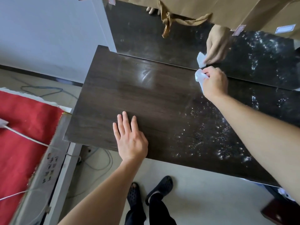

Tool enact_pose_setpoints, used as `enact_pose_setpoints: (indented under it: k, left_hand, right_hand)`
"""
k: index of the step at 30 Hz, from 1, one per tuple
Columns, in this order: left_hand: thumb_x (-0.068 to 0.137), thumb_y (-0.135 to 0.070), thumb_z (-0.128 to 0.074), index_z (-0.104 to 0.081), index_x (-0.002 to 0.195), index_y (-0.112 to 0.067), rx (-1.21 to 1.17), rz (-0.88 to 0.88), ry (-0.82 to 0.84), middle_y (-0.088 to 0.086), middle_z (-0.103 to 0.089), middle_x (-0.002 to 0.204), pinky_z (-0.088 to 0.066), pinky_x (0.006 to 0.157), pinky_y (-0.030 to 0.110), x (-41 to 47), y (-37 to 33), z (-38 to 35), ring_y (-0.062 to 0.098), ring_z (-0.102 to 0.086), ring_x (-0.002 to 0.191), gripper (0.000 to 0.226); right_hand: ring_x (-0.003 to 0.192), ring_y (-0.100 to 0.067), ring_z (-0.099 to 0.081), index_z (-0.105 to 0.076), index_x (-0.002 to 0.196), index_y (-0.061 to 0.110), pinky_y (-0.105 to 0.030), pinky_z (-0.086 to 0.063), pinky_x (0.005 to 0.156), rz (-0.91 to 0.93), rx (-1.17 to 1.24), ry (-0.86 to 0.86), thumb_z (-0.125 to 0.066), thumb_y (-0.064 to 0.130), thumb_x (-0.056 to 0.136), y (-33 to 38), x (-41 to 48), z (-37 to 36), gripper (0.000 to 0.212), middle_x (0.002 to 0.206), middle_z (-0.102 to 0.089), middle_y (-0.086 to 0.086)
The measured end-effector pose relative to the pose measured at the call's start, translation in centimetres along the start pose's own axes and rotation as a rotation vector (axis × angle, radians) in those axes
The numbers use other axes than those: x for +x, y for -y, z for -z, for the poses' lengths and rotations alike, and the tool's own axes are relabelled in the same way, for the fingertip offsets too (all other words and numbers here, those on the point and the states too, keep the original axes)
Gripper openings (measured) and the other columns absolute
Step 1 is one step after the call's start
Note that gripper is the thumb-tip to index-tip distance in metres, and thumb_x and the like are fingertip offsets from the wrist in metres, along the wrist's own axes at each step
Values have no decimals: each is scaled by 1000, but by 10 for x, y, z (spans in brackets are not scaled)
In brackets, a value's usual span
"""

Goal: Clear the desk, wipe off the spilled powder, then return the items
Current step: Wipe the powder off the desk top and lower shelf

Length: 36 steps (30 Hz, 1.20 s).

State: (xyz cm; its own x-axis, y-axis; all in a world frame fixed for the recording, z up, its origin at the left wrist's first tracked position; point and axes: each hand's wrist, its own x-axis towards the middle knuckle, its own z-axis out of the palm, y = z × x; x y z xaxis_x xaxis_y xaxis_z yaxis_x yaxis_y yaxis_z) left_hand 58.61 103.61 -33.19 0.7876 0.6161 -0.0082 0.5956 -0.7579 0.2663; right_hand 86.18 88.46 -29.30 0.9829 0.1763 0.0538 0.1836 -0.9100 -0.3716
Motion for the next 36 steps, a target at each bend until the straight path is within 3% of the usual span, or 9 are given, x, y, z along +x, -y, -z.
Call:
enact_pose_setpoints:
  k: [4, 9, 14, 17, 20, 25, 28, 32, 36]
  left_hand:
    - [85, -19, -29, -50, 130, -4, 2, 1, -13, 22, -34, 150, -16, 116, 53, 0, 0, 2, 37, -24, 142, 52]
    - [84, -17, -31, -53, 127, -3, 6, 14, -51, 22, -36, 148, -17, 116, 53, 0, -4, 4, 38, -26, 141, 50]
    - [82, -17, -34, -53, 127, -4, 20, 13, -62, 21, -35, 149, -18, 115, 53, 0, -4, 2, 37, -25, 141, 51]
    - [83, -17, -33, -53, 127, -4, 21, 10, -72, 21, -36, 148, -18, 115, 53, 0, -4, 2, 37, -26, 141, 50]
    - [83, -17, -32, -53, 127, -3, 15, 7, -85, 22, -36, 148, -18, 115, 53, 0, -3, 1, 38, -26, 140, 50]
    - [83, -18, -32, -53, 128, -3, 15, 8, -65, 22, -35, 148, -18, 115, 53, 0, -3, 3, 38, -26, 140, 51]
    - [84, -18, -31, -52, 128, -3, 6, 7, -58, 22, -35, 148, -18, 115, 53, 0, -2, 3, 38, -25, 140, 51]
    - [84, -19, -30, -53, 127, -4, 2, 8, -61, 21, -36, 148, -16, 116, 52, -1, -2, 3, 37, -26, 141, 51]
    - [83, -21, -28, -53, 127, -4, -17, 2, -67, 22, -36, 148, -15, 116, 52, 0, -1, 2, 37, -26, 141, 53]
  right_hand:
    - [85, -35, -53, -71, 94, 7, -34, -44, 69, 192, 30, 95, -54, -12, 75, 8, -69, -10, 31, 94, -58, -14]
    - [77, -18, -49, -69, 84, 18, -33, -47, 64, 624, 213, 557, -53, -8, 75, -4, -182, 22, 32, 85, -55, 3]
    - [78, -36, -56, -72, 86, 6, -36, -47, 66, 265, 142, 244, -49, 5, 76, 3, -62, 26, 26, 86, -62, -23]
    - [89, -38, -55, -71, 100, 12, -33, -41, 72, 63, 47, 136, -55, -1, 77, -7, -27, 11, 31, 96, -56, -19]
    - [77, -25, -47, -65, 77, 25, -30, -38, 64, 225, 121, 220, -56, 2, 77, 3, -97, 8, 25, 82, -45, -2]
    - [78, -13, -44, -70, 88, 19, -22, -37, 61, 657, 206, 617, -43, -2, 78, -21, -223, 31, 36, 84, -48, 4]
    - [74, -21, -50, -69, 85, 15, -32, -47, 63, 565, 222, 489, -57, -9, 72, -16, -184, 25, 29, 81, -54, -2]
    - [74, -22, -43, -67, 89, 20, -32, -44, 61, 322, 168, 249, -54, -17, 65, 9, -144, -2, 46, 82, -49, -3]
    - [82, -17, -39, -61, 89, 20, -30, -40, 58, 626, 139, 427, -51, -5, 76, 18, -217, -1, 29, 87, -42, 2]
